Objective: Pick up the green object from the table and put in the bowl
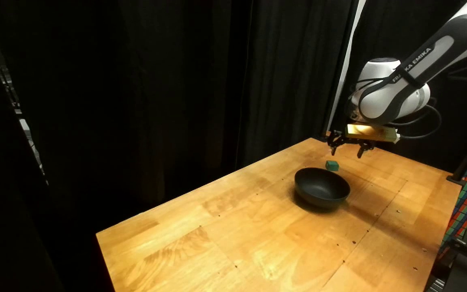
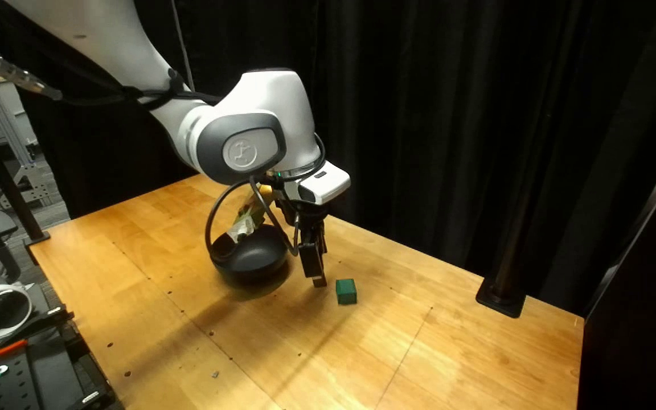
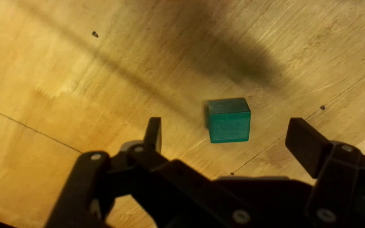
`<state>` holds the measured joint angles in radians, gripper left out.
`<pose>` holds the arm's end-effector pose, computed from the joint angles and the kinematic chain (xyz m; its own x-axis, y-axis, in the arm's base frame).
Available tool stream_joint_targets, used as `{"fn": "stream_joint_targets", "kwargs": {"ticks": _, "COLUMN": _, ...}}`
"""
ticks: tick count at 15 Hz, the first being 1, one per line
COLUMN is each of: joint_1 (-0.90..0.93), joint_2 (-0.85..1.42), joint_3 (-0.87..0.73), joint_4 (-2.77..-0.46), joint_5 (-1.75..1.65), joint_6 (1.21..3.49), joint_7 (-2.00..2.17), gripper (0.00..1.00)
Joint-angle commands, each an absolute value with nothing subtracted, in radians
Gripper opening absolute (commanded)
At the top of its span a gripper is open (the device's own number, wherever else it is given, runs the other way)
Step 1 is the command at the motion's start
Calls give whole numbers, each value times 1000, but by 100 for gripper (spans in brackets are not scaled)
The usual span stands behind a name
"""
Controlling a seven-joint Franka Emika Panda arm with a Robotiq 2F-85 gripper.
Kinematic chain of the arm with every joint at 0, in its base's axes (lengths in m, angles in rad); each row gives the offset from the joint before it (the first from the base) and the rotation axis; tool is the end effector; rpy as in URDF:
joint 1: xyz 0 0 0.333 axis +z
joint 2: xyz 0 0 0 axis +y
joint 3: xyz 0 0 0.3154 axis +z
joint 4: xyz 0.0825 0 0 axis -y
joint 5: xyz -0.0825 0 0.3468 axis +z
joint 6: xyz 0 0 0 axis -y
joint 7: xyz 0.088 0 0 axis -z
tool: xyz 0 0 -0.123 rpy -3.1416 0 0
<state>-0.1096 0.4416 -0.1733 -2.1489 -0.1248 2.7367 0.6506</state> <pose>0.5456 -0.1531 0.2249 0.6849 -0.7022 0.1945 -0.7192 -0.6943 0.0263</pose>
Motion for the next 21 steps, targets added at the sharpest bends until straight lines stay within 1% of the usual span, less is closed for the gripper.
{"fn": "stream_joint_targets", "kwargs": {"ticks": 1, "joint_1": -37, "joint_2": 565, "joint_3": -228, "joint_4": -2067, "joint_5": -78, "joint_6": 2822, "joint_7": 671, "gripper": 100}}
{"fn": "stream_joint_targets", "kwargs": {"ticks": 4, "joint_1": 16, "joint_2": 655, "joint_3": -270, "joint_4": -2009, "joint_5": -58, "joint_6": 2870, "joint_7": 683, "gripper": 100}}
{"fn": "stream_joint_targets", "kwargs": {"ticks": 12, "joint_1": 62, "joint_2": 794, "joint_3": -336, "joint_4": -1882, "joint_5": 16, "joint_6": 2889, "joint_7": 674, "gripper": 100}}
{"fn": "stream_joint_targets", "kwargs": {"ticks": 13, "joint_1": 57, "joint_2": 799, "joint_3": -335, "joint_4": -1873, "joint_5": 20, "joint_6": 2878, "joint_7": 665, "gripper": 75}}
{"fn": "stream_joint_targets", "kwargs": {"ticks": 14, "joint_1": 49, "joint_2": 801, "joint_3": -330, "joint_4": -1866, "joint_5": 28, "joint_6": 2865, "joint_7": 660, "gripper": 73}}
{"fn": "stream_joint_targets", "kwargs": {"ticks": 15, "joint_1": 31, "joint_2": 791, "joint_3": -309, "joint_4": -1865, "joint_5": 40, "joint_6": 2836, "joint_7": 644, "gripper": 66}}
{"fn": "stream_joint_targets", "kwargs": {"ticks": 16, "joint_1": 23, "joint_2": 786, "joint_3": -298, "joint_4": -1866, "joint_5": 52, "joint_6": 2821, "joint_7": 637, "gripper": 56}}
{"fn": "stream_joint_targets", "kwargs": {"ticks": 17, "joint_1": -3, "joint_2": 764, "joint_3": -267, "joint_4": -1867, "joint_5": 72, "joint_6": 2782, "joint_7": 614, "gripper": 49}}
{"fn": "stream_joint_targets", "kwargs": {"ticks": 21, "joint_1": -18, "joint_2": 712, "joint_3": -267, "joint_4": -1881, "joint_5": 104, "joint_6": 2704, "joint_7": 605, "gripper": 21}}
